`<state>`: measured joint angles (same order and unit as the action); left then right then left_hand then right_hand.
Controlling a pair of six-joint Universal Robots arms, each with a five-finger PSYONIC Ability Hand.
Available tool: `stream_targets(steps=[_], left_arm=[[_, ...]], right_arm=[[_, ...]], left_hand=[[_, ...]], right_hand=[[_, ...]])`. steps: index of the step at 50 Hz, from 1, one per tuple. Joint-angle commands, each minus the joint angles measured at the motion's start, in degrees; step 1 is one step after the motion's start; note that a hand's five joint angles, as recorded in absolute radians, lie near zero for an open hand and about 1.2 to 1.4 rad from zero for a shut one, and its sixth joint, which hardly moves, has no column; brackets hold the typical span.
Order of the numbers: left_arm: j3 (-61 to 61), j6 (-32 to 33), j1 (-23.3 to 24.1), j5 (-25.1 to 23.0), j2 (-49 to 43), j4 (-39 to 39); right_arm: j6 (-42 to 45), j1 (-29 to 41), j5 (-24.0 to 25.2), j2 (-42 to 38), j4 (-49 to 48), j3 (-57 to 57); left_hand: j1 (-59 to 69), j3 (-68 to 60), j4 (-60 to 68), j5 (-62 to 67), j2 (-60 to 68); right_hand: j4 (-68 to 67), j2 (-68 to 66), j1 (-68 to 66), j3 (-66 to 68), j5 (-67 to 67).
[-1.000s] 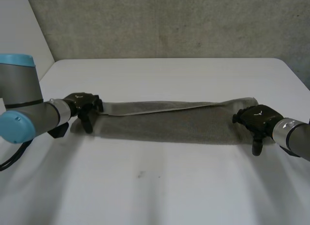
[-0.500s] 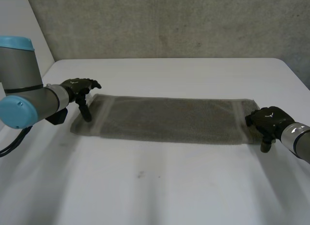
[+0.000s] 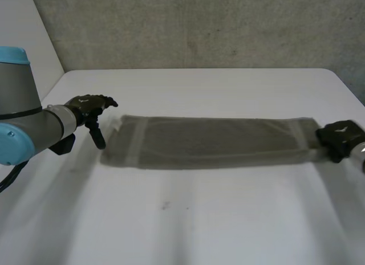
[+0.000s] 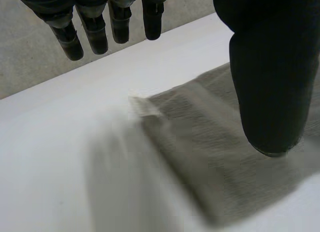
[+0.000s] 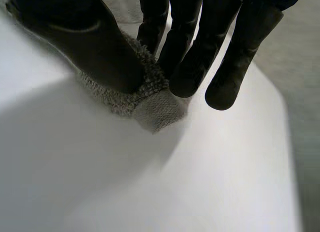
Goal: Fold the towel.
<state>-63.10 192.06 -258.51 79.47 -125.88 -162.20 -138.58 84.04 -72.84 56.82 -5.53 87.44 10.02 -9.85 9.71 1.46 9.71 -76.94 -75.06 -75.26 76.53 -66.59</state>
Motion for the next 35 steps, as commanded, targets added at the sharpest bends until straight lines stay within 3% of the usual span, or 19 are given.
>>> stream_targets(steps=[1,6,13,14,16,17,19,20,22,28,32,34,35], left_arm=[[-4.65,0.15,-0.32,-0.36,4.14,-0.04],[-7.04,0.15,-0.68,-0.54,6.35,-0.57],[-8.27,-0.02,-0.94,-0.36,8.02,-2.15],[-8.27,-0.02,-0.94,-0.36,8.02,-2.15],[-8.53,-0.46,-0.77,-0.28,8.54,-2.15],[-8.53,-0.46,-0.76,-0.28,8.55,-2.15],[-9.05,-1.69,-0.68,-0.28,9.33,-2.15],[-9.06,-1.69,-0.68,-0.28,9.34,-2.15],[-9.58,-2.74,-0.68,-0.36,10.13,-2.15],[-10.29,-3.10,-0.15,-0.36,10.22,-2.24],[-10.29,-3.19,-0.06,-0.36,10.13,-2.33],[-10.29,-3.19,0.03,-0.28,10.04,-2.94],[-10.29,-3.19,0.03,-0.28,10.04,-2.94]], right_arm=[[10.06,-7.66,-1.07,2.41,3.23,-5.34],[9.91,-4.94,-2.57,2.33,6.49,-10.19],[-2.56,16.82,-3.53,-0.12,6.14,-20.80],[-2.57,16.86,-3.53,-0.13,6.14,-20.82],[-4.76,26.30,-4.67,-3.02,5.70,-25.37],[-4.77,26.35,-4.68,-3.03,5.70,-25.39],[-5.47,35.62,-5.12,-7.32,4.39,-29.77],[-5.47,35.67,-5.12,-7.34,4.38,-29.79],[-5.30,42.32,-5.20,-11.89,3.51,-32.85],[-4.86,50.33,-4.94,-18.93,3.50,-36.55],[-4.77,51.67,-4.59,-19.47,3.50,-36.29],[-4.86,51.75,-4.24,-18.77,4.20,-35.07],[-4.86,51.75,-4.24,-18.77,4.21,-35.06]], left_hand=[[0.20,-0.37,0.51,-1.24,0.51],[0.19,-0.37,0.51,-1.25,0.51],[0.36,-0.53,0.67,-1.08,0.67],[0.36,-0.54,0.67,-1.08,0.67],[0.36,-0.54,0.67,-1.08,0.67],[0.36,-0.54,0.67,-1.08,0.67],[0.36,-0.54,0.67,-1.08,0.67],[0.36,-0.54,0.67,-1.08,0.67],[0.36,-0.54,0.67,-1.08,0.67],[0.36,-0.54,0.67,-1.08,0.67],[0.36,-0.54,0.67,-1.08,0.67],[0.36,-0.54,0.67,-1.08,0.67],[0.36,-0.54,0.67,-1.08,0.67]], right_hand=[[-3.06,-4.94,-4.74,3.47,-3.41],[-3.06,-4.94,-4.74,3.47,-3.41],[-3.06,-4.94,-4.74,3.47,-3.41],[-3.06,-4.94,-4.74,3.47,-3.41],[-3.06,-4.94,-4.74,3.47,-3.41],[-3.06,-4.94,-4.74,3.47,-3.41],[-3.06,-4.94,-4.74,3.47,-3.41],[-3.06,-4.94,-4.74,3.47,-3.41],[-3.06,-4.94,-4.74,3.47,-3.41],[-3.06,-4.94,-4.74,3.47,-3.41],[-3.06,-4.94,-4.74,3.47,-3.41],[45.59,43.71,43.91,-45.17,45.24],[45.83,43.95,44.15,-45.42,45.48]])
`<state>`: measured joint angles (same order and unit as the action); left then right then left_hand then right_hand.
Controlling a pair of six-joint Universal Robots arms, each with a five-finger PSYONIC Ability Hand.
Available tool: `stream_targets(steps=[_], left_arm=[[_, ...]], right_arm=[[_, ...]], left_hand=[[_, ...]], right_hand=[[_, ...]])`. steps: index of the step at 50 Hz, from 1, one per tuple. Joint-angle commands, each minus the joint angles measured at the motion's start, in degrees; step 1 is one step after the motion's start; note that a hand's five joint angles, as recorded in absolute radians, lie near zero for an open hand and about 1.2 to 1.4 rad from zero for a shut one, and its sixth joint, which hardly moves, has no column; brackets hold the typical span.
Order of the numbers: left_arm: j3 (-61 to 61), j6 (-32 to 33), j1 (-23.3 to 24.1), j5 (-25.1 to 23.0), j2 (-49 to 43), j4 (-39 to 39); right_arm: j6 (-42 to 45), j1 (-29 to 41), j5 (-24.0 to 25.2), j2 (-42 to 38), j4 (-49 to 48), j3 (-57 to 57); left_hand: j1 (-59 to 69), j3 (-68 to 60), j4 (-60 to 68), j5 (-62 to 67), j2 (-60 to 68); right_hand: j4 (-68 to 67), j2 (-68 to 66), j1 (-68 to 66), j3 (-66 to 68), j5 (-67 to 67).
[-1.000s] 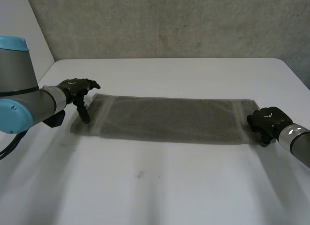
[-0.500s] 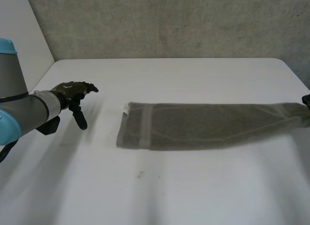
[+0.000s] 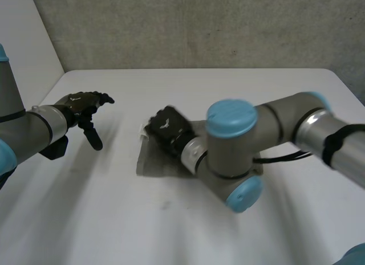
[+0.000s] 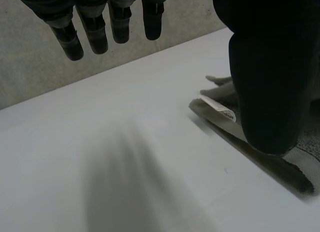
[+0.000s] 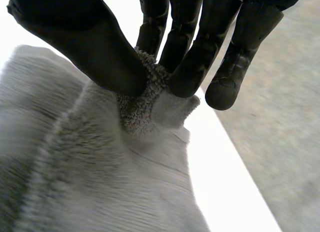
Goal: Fold the towel.
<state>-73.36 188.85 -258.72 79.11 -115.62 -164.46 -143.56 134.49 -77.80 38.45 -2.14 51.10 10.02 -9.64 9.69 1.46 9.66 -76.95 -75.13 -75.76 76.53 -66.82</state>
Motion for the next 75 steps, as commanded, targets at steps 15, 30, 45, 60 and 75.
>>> stream_targets(steps=[15,30,45,60,75], left_arm=[[-0.02,-1.20,3.74,0.08,-1.09,-4.36],[0.24,-1.12,9.02,0.61,-3.12,-6.66],[-2.31,-1.29,7.53,0.79,1.71,-6.31],[-3.10,-7.44,3.40,3.16,4.97,-6.48],[3.66,-8.14,8.92,3.07,-2.05,-6.92]], right_arm=[[-9.70,-18.46,0.80,21.84,-2.69,30.26],[-10.51,-29.02,7.22,18.51,-5.68,40.57],[-10.95,-20.89,6.87,18.25,-5.94,25.30],[-6.38,0.24,11.26,-5.57,8.73,-8.92],[-27.02,-9.41,-3.24,11.99,2.25,7.22]], left_hand=[[0.70,-1.08,1.03,-0.74,1.06],[0.87,-1.25,1.20,-0.57,1.23],[0.87,-1.25,1.20,-0.57,1.23],[1.21,-1.59,1.53,-0.24,1.56],[1.71,-2.09,2.04,0.27,2.07]], right_hand=[[66.95,65.13,65.76,-66.53,66.82],[20.94,19.13,19.75,-20.53,20.81],[-3.05,-4.87,-4.24,3.47,-3.18],[-3.05,-4.87,-4.24,3.47,-3.18],[66.95,65.13,65.76,-66.53,66.82]])
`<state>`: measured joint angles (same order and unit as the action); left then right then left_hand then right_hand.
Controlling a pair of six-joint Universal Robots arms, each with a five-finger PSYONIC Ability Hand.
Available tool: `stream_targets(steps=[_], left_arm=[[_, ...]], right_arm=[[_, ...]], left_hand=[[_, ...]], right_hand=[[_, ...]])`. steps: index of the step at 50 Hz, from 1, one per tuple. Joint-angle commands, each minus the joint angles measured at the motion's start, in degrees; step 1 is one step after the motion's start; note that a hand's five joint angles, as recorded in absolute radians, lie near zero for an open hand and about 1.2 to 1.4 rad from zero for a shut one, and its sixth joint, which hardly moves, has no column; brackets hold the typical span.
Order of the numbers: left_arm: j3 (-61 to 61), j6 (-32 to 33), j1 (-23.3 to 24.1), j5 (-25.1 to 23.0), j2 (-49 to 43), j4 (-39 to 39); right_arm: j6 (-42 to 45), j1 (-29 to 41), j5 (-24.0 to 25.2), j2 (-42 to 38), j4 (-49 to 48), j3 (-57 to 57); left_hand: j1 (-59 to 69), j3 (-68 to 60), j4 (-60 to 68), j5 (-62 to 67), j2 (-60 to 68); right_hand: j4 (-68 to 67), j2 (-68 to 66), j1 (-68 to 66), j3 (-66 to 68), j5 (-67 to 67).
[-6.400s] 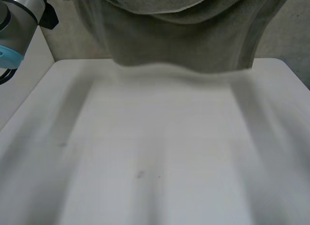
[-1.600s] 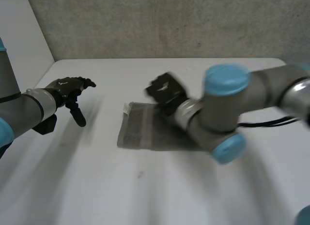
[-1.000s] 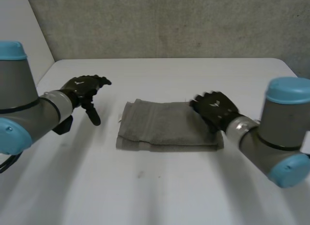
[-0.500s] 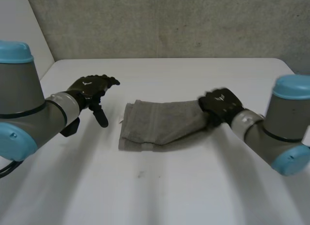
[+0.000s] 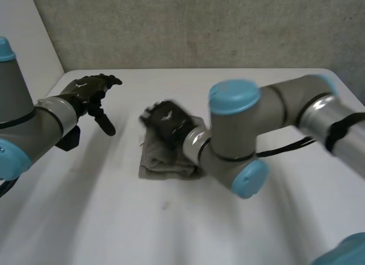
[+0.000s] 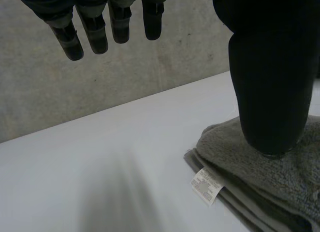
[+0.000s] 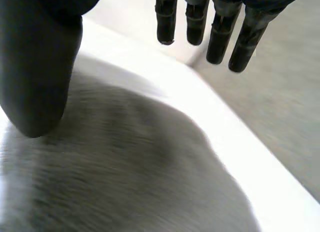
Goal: Fold the towel.
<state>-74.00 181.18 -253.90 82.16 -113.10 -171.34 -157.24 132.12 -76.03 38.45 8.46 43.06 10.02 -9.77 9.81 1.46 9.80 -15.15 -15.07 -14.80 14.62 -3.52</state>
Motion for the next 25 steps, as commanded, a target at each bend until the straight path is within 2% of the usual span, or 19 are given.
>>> stream_targets(steps=[1,6,9,15,20,25], left_arm=[[5.18,-1.00,5.25,-0.07,-5.89,-0.05],[7.03,-2.15,8.76,-0.16,-10.29,-0.31],[8.69,-1.80,11.32,0.45,-14.41,-0.31],[11.42,-1.71,12.47,1.33,-21.54,0.48],[12.30,-1.62,12.47,3.88,-22.43,1.09],[12.39,-1.62,12.47,4.32,-19.18,1.18]], right_arm=[[-14.05,-8.36,-5.09,12.87,-9.24,17.39],[-15.55,-10.13,-4.65,11.66,-8.73,18.11],[-15.99,-10.22,-4.74,6.93,-6.63,14.97],[-16.35,-10.04,-4.48,-1.96,2.07,6.09],[-16.26,-9.95,-4.48,-5.05,6.30,1.86],[-16.43,-9.87,-4.30,-3.20,7.18,1.06]], left_hand=[[1.71,-1.96,1.92,0.27,1.93],[1.88,-2.13,2.09,0.44,2.10],[2.71,-2.96,2.92,1.27,2.94],[3.39,-3.64,3.60,1.95,3.61],[3.39,-3.64,3.60,1.95,3.61],[3.39,-3.64,3.60,1.95,3.61]], right_hand=[[5.15,5.07,4.80,-4.62,3.52],[5.15,5.07,4.80,-4.62,3.52],[5.15,5.07,4.80,-4.62,3.52],[5.15,5.07,4.80,-4.62,3.52],[5.15,5.07,4.80,-4.62,3.52],[5.15,5.07,4.80,-4.62,3.52]])
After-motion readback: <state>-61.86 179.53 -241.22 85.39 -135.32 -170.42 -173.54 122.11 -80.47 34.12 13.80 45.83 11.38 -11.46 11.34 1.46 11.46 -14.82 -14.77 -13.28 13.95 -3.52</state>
